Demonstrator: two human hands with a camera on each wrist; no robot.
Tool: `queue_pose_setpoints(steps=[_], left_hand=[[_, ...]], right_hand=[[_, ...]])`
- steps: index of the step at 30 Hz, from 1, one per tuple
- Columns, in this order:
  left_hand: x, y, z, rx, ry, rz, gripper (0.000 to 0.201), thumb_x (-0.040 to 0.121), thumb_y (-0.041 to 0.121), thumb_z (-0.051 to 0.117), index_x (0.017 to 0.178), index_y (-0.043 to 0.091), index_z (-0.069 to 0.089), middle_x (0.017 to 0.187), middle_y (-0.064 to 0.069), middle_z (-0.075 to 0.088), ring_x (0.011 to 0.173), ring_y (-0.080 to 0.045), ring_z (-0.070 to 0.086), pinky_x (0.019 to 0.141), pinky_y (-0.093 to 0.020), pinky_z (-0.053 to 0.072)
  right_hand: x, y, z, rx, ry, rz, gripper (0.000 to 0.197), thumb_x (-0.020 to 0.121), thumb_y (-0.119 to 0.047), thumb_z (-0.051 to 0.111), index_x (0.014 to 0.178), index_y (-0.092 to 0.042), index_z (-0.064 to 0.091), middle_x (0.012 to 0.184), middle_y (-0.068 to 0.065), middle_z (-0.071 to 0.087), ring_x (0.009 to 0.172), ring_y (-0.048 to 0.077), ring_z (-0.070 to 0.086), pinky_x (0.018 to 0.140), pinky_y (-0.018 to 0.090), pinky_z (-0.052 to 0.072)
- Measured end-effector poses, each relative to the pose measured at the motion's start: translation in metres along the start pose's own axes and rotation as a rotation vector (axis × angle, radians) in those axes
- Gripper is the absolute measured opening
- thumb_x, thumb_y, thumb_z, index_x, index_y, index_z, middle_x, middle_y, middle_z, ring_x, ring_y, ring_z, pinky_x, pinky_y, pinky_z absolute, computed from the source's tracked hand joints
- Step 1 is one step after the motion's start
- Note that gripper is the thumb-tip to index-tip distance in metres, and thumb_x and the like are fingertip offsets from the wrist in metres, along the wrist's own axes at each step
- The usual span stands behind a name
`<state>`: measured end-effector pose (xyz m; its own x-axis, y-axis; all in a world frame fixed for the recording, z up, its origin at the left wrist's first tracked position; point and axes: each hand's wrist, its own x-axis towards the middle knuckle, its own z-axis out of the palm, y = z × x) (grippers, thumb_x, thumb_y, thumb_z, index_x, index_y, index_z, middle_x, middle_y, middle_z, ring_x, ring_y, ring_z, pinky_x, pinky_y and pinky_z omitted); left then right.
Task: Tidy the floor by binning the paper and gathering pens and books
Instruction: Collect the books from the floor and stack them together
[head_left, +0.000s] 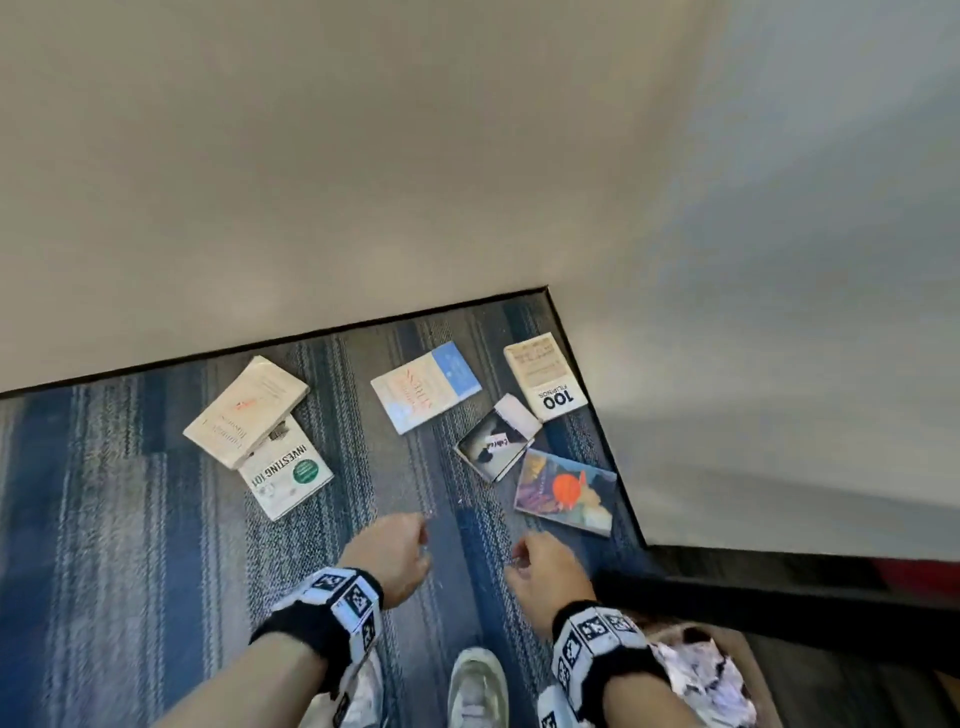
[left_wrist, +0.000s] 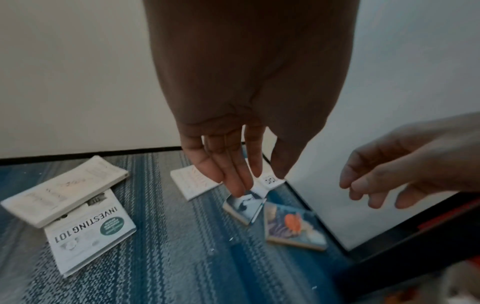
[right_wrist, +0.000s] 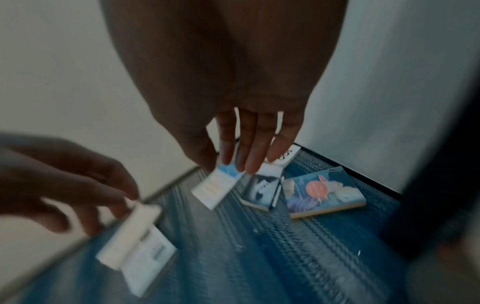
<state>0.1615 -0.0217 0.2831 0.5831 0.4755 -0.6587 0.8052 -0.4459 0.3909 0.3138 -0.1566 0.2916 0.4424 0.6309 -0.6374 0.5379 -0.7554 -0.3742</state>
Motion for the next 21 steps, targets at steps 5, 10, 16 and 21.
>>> queue_pose_setpoints(steps=[5, 10, 16, 21], left_hand=[[0.146, -0.083, 0.095, 0.004, 0.055, -0.004, 0.027, 0.093, 0.033, 0.053, 0.115, 0.016, 0.052, 0.115, -0.003, 0.060, 0.103, -0.022, 0.058, 0.089, -0.033, 0.048], [0.273, -0.119, 0.151, 0.025, 0.200, 0.076, 0.042, 0.095, 0.038, 0.053, 0.128, 0.013, 0.044, 0.127, -0.007, 0.050, 0.112, -0.026, 0.057, 0.094, -0.036, 0.047], [0.354, -0.094, 0.163, -0.119, 0.340, 0.090, 0.061, 0.086, 0.062, 0.056, 0.121, 0.012, 0.046, 0.124, -0.009, 0.053, 0.113, -0.027, 0.054, 0.092, -0.035, 0.044], [0.378, -0.072, 0.151, -0.189, 0.242, -0.055, 0.084, 0.070, 0.077, 0.061, 0.118, 0.008, 0.050, 0.120, -0.013, 0.058, 0.110, -0.032, 0.059, 0.087, -0.037, 0.048]], right_hand=[[0.172, 0.051, 0.102, -0.143, -0.023, 0.037, 0.032, 0.091, -0.026, 0.056, 0.117, -0.008, 0.055, 0.119, 0.011, 0.060, 0.113, 0.028, 0.057, 0.097, 0.035, 0.046], [0.292, 0.084, 0.152, -0.011, 0.191, 0.240, 0.015, 0.094, -0.009, 0.049, 0.100, 0.000, 0.058, 0.107, 0.019, 0.062, 0.099, 0.030, 0.059, 0.081, 0.031, 0.044], [0.338, 0.102, 0.168, -0.081, 0.357, 0.227, 0.029, 0.086, -0.024, 0.057, 0.105, -0.002, 0.060, 0.103, 0.016, 0.067, 0.096, 0.033, 0.064, 0.079, 0.033, 0.050], [0.347, 0.104, 0.149, -0.019, 0.160, 0.257, 0.016, 0.078, -0.025, 0.060, 0.074, -0.009, 0.061, 0.082, 0.008, 0.070, 0.079, 0.025, 0.066, 0.061, 0.022, 0.044]])
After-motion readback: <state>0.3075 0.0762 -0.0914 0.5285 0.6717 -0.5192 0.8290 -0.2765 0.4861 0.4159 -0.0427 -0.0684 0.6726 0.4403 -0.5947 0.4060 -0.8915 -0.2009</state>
